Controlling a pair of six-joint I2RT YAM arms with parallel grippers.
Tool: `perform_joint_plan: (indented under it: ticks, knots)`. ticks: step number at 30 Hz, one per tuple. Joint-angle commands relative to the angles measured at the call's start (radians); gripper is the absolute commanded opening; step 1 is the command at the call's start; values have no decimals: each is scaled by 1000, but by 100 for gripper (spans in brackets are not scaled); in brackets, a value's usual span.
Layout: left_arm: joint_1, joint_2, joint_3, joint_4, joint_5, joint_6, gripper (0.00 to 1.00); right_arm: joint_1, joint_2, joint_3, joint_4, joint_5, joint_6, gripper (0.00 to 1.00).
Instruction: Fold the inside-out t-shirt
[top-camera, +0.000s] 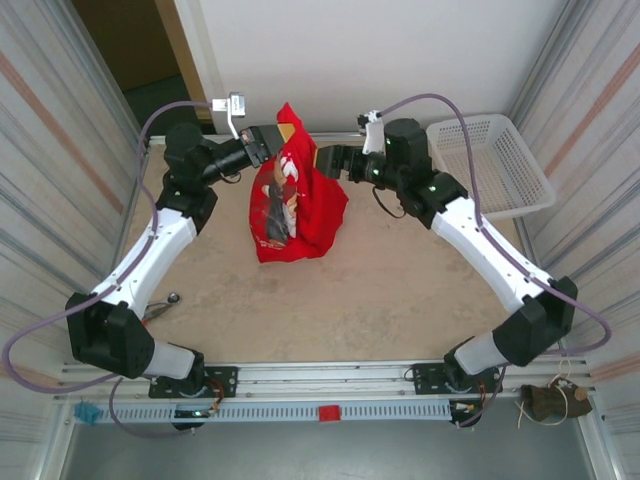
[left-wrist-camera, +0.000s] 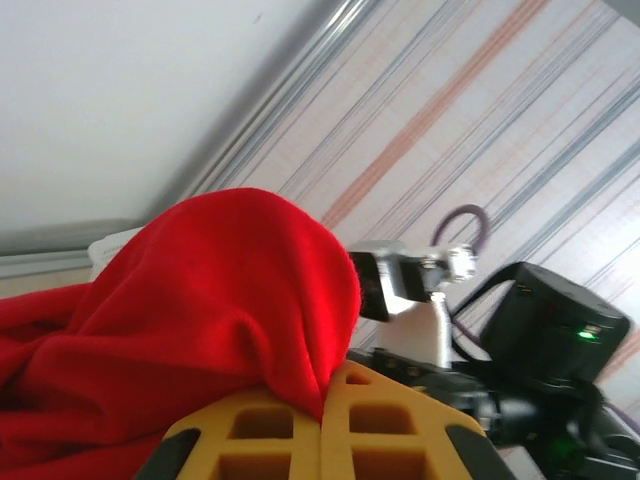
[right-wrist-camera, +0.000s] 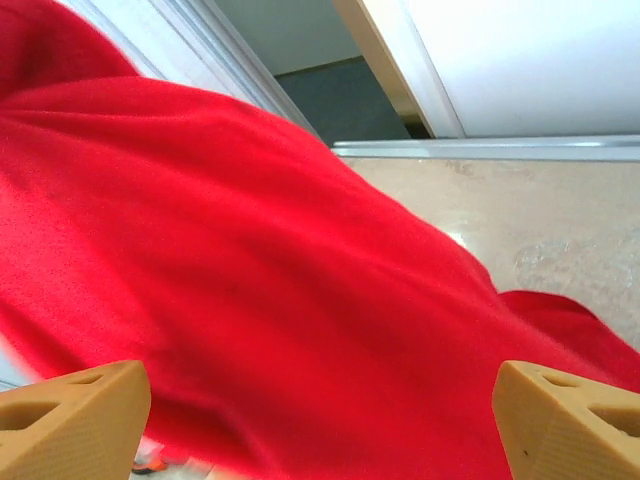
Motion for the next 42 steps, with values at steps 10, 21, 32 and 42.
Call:
perform_joint_plan:
  ticks: [10,21,32,42]
  knots:
    - [55,-36,-8,84,40,-55,0,-113,41,-39,64,-216,37,0]
    - [142,12,-115,45,-32,-30,33,-224,-116,-166,480,-652,321,0]
    - [-83,-247,-260,-351,-421,325,70,-218,-78,-128,492,-657,348,0]
    - [-213,-150,-280,-298,-548,381,75,-209,-80,-132,472,-650,343,0]
